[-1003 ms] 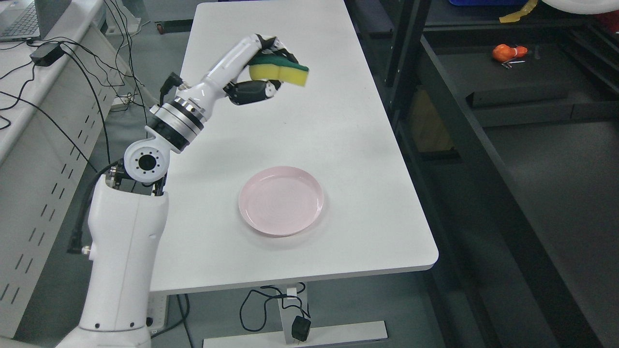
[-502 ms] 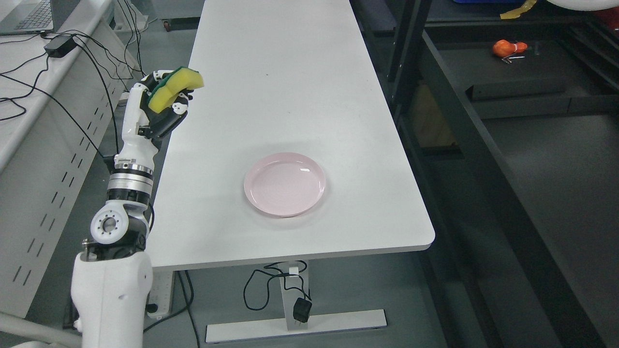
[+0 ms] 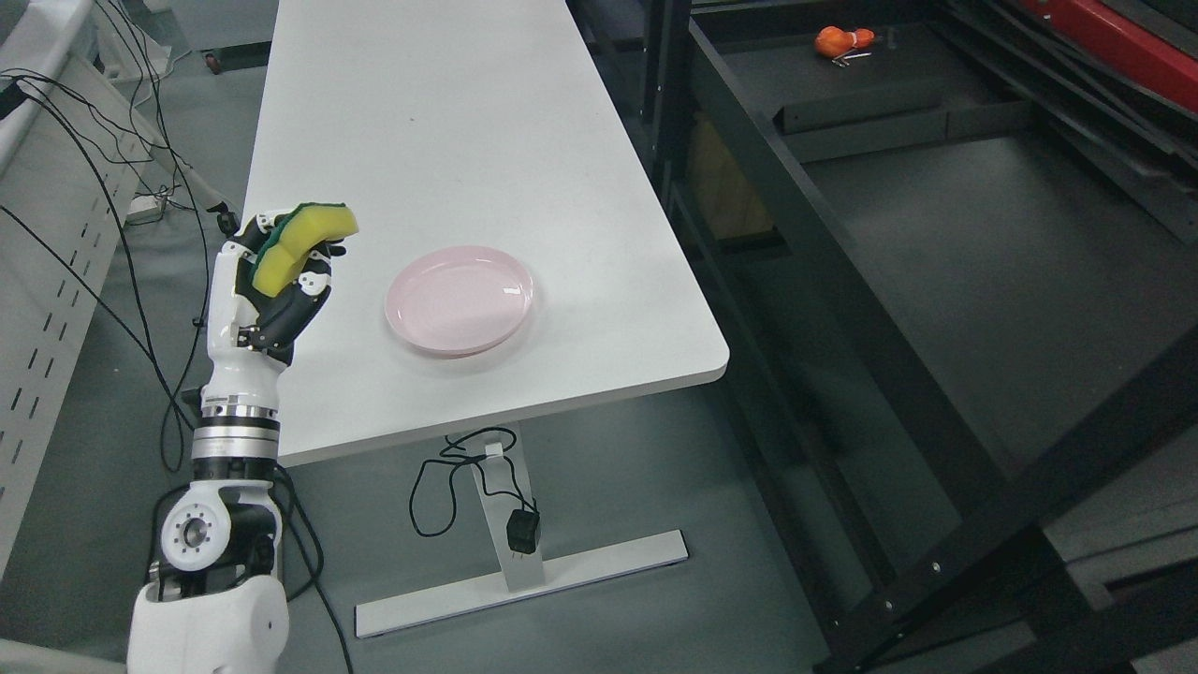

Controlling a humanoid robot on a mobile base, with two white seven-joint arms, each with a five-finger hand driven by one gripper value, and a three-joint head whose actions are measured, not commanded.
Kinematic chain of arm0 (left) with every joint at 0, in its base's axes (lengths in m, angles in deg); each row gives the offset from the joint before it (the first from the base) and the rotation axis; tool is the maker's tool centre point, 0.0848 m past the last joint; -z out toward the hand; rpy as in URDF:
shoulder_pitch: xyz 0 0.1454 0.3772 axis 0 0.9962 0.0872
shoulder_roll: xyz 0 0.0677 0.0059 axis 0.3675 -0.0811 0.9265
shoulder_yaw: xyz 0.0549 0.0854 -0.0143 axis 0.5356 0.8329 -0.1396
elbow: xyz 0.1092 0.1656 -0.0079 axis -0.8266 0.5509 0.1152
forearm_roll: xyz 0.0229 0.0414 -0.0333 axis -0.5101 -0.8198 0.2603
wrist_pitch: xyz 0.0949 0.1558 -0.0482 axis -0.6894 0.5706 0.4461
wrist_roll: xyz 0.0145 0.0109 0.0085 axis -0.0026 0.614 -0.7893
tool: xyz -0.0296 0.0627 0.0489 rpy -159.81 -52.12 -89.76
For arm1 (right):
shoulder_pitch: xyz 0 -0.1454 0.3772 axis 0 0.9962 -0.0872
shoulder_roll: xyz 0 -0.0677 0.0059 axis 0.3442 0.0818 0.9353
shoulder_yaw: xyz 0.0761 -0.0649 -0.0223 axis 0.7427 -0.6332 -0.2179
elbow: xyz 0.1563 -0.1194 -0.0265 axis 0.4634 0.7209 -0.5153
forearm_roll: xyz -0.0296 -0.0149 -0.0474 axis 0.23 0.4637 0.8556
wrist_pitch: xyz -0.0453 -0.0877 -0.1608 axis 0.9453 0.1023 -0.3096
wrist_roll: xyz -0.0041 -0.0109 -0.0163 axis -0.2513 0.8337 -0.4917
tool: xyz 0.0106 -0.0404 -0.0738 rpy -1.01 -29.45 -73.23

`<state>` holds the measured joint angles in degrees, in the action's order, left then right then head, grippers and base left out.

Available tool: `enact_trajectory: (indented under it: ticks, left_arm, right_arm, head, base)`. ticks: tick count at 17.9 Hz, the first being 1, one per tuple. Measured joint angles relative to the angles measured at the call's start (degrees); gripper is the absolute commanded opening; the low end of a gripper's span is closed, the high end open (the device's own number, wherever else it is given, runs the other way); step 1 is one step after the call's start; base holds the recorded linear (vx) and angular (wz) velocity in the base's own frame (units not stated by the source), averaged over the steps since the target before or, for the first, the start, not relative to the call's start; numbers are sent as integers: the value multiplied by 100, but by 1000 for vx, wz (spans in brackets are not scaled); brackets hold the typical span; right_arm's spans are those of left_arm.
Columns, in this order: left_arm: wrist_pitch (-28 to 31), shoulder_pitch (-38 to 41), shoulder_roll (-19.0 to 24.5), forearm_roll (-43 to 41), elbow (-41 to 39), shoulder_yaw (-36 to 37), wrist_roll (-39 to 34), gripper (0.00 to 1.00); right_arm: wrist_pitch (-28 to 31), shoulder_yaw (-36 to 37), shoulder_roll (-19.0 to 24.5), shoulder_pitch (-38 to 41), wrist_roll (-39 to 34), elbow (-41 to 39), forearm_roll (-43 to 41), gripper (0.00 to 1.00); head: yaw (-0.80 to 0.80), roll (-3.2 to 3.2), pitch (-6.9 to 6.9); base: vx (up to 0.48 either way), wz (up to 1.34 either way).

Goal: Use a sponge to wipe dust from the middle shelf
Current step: 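Carry the sponge with the left hand into the middle shelf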

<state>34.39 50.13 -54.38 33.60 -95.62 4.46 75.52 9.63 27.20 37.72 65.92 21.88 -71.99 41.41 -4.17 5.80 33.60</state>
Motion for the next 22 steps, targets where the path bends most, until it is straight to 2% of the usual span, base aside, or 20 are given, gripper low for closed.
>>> enact_trajectory:
  ticks: [13, 22]
  left_arm:
    - [-270, 623, -34, 89, -324, 155, 54, 0]
    - [-612, 898, -41, -41, -424, 1050, 171, 0]
  right_arm:
    - [0, 1, 0, 0, 0, 0, 0, 100]
    - [0, 1, 0, 0, 0, 0, 0, 100]
  head:
    - [0, 0, 0]
    - [0, 0, 0]
  base:
    - [-290, -156]
    - [-173, -563]
